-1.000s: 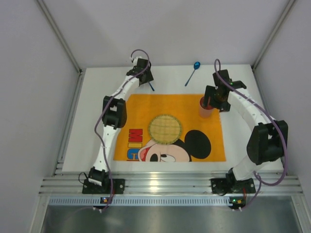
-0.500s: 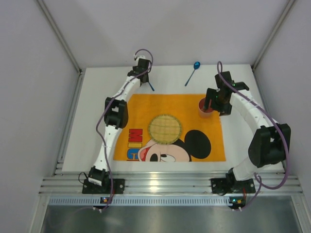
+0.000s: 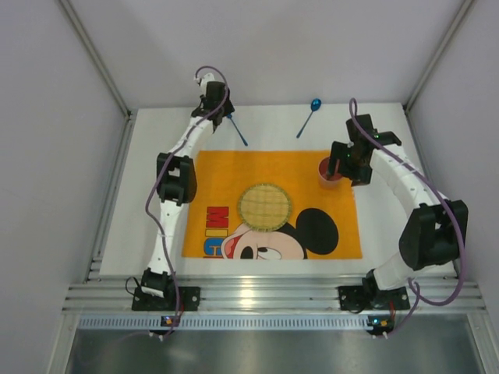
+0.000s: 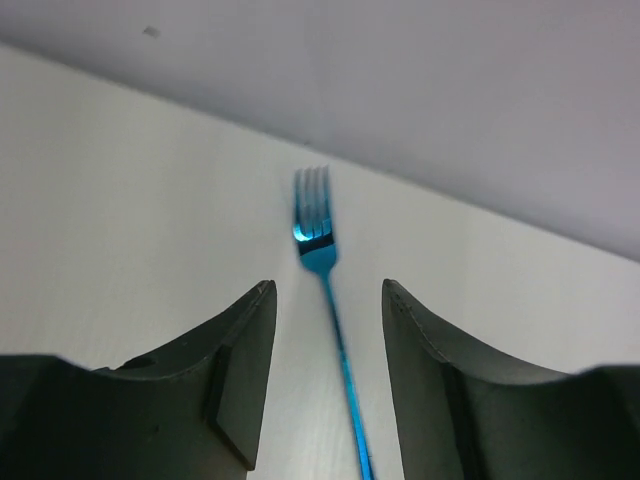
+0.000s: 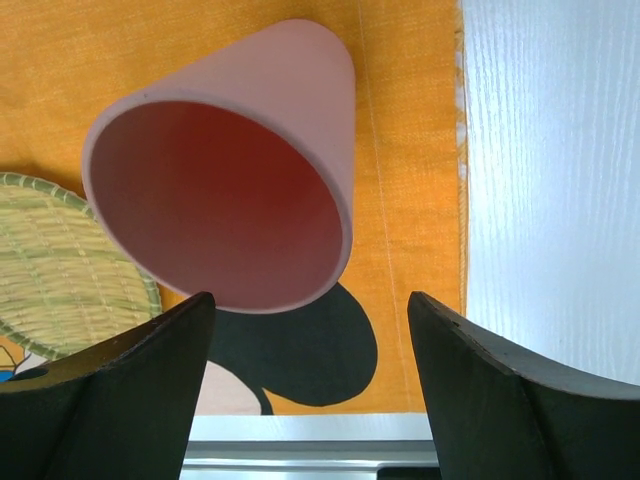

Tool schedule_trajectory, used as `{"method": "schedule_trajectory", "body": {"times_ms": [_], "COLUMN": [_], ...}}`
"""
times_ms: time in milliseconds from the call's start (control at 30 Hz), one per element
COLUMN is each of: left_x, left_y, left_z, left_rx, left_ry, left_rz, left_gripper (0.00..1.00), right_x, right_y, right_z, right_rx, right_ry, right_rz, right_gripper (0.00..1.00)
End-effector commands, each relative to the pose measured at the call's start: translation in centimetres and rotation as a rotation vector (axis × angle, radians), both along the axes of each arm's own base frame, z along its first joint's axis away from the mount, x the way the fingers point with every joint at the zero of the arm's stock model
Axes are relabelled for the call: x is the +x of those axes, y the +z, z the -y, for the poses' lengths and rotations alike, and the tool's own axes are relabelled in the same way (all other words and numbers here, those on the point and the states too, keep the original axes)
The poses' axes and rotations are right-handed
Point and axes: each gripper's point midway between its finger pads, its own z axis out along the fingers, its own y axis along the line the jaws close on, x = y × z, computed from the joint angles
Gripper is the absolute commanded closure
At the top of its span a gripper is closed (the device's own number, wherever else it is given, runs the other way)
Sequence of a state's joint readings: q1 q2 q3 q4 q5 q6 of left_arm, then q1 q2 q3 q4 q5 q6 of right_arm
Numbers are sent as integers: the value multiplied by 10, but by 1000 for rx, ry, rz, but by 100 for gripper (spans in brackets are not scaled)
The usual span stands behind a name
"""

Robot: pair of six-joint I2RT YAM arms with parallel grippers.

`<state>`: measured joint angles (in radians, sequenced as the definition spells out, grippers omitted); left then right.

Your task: Set the dinner table for one person

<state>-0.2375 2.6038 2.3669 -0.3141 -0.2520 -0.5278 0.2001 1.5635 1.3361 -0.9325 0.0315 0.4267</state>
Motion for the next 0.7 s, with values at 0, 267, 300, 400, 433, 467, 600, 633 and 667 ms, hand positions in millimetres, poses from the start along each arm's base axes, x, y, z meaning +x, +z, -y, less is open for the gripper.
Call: {"method": "schedule_trajectory", "body": {"times_ms": [0,267,300,400,433,467,600,633,667], "left_x": [14,-1,-3,-8,-9,-8,-10,-10,-12], "left_y": [46,-1,-6,-11,-9,-7,-3,-4,-6], "left_z": [58,72,70,61,58,59,61,62,57], "left_rx": [-57,133,147,204,229,239,326,329,343], "left_ry": [-102,-94,-87,-57,-38,-37,-50,-52,-41], "left_rz": [139,52,35,10,16,22,31,31,15], "left_gripper": [48,44,44,44,44,43,39,38,38], "right_x": [-5,-30,-33,-41,-43,-47,-54,-54,-55], "right_y": [19,16,15,14,16,12,7,5,4], "right_z": [5,34,37,51,54,60,67,68,70], "right_rx": [7,-1,3,9,8,3,28,31,33], "right_ry": [-1,-60,-61,-95,-103,-119,-128,-129,-136], "right_rz": [55,54,50,52,61,51,35,32,32], "right_gripper": [21,21,21,20,20,20,20,20,20]}}
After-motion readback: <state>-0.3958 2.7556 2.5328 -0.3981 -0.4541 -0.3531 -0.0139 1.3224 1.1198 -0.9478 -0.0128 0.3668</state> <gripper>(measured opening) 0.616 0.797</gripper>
